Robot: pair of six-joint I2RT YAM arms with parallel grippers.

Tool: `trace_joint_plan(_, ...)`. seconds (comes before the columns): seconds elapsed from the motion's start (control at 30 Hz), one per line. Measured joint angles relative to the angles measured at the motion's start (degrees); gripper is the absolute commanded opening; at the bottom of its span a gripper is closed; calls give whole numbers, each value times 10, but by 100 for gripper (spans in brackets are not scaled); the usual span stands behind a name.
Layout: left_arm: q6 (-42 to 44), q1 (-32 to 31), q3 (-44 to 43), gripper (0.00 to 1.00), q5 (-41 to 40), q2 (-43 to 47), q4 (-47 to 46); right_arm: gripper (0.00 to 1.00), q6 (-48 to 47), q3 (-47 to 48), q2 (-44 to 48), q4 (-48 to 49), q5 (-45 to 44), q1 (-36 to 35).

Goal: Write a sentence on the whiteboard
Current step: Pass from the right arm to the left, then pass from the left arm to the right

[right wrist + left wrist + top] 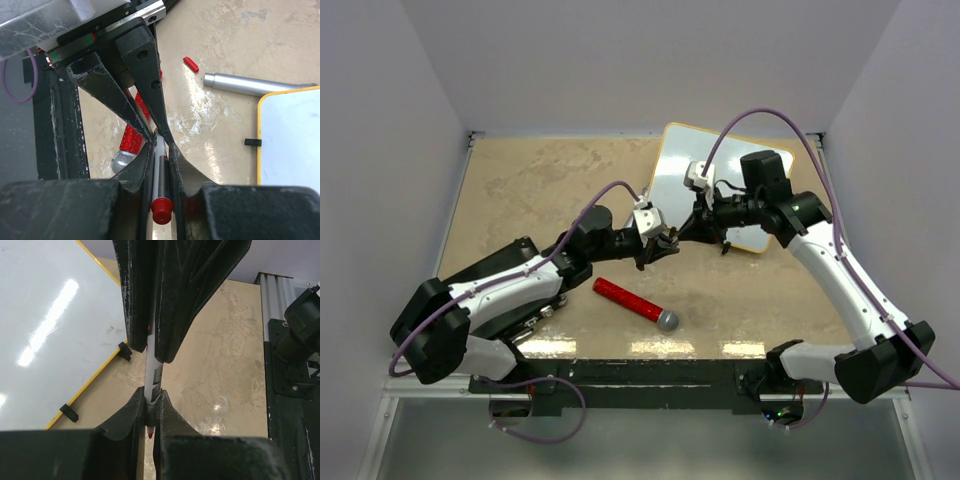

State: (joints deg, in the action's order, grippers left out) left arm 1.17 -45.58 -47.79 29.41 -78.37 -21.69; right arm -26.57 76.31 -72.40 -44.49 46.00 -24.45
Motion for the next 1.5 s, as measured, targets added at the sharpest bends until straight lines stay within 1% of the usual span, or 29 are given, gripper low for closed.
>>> trace_joint_plan(0.07,-2,0,0,0,3,0,-1,41,3,-2,0,0,1,0)
trace_joint_plan(0.1,-8,0,2,0,3,-1,-4,49,3,-4,0,6,2,0)
trace_joint_plan(0.2,-31,-1,11,0,2,0,-35,54,12,-11,0,14,17,-1)
trace_joint_plan(0.27,-46,-1,21,0,2,0,-54,54,19,-15,0,21,26,-3)
trace_joint_plan(0.4,-68,0,38,0,2,0,-79,47,36,-18,0,32,49,-3)
trace_joint_plan(0.63,-92,-1,46,0,2,0,-107,43,57,-20,-6,50,73,-2)
trace_joint_plan(0.8,-96,-1,46,0,2,0,-112,37,61,-26,-11,55,76,-2)
trace_joint_plan(0.93,-96,0,46,0,2,0,-116,35,64,-28,-16,55,76,-2)
trace_joint_plan(1.03,-96,0,46,0,2,2,-117,28,64,-28,-19,55,77,-2)
trace_joint_plan(1.07,-96,0,46,0,2,3,-117,21,64,-28,-20,56,77,-2)
trace_joint_plan(1.1,-96,-1,46,0,3,3,-118,17,65,-28,-21,56,77,-2)
trace_joint_plan(1.13,-96,-1,46,0,5,3,-118,11,64,-28,-22,56,77,-1)
trace_joint_plan(1.17,-96,-1,46,0,7,3,-118,0,63,-28,-23,56,77,1)
trace_joint_plan(1.3,-100,-1,46,0,9,3,-118,0,60,-28,-24,56,78,2)
trace_joint_plan(1.33,-100,-1,46,8,9,3,-118,0,59,-28,-24,56,79,2)
trace_joint_plan(1.37,-101,-1,46,36,9,3,-118,0,58,-28,-24,56,80,2)
trace_joint_plan(1.4,-101,-1,46,53,9,4,-118,0,57,-28,-23,56,81,3)
trace_joint_plan(1.43,-103,-1,47,68,8,5,-118,0,56,-28,-23,56,82,4)
trace_joint_plan(1.47,-103,-1,50,93,4,9,-121,0,55,-28,-22,53,85,6)
trace_joint_plan(1.5,-104,1,57,100,0,18,-122,0,53,-27,-22,47,88,12)
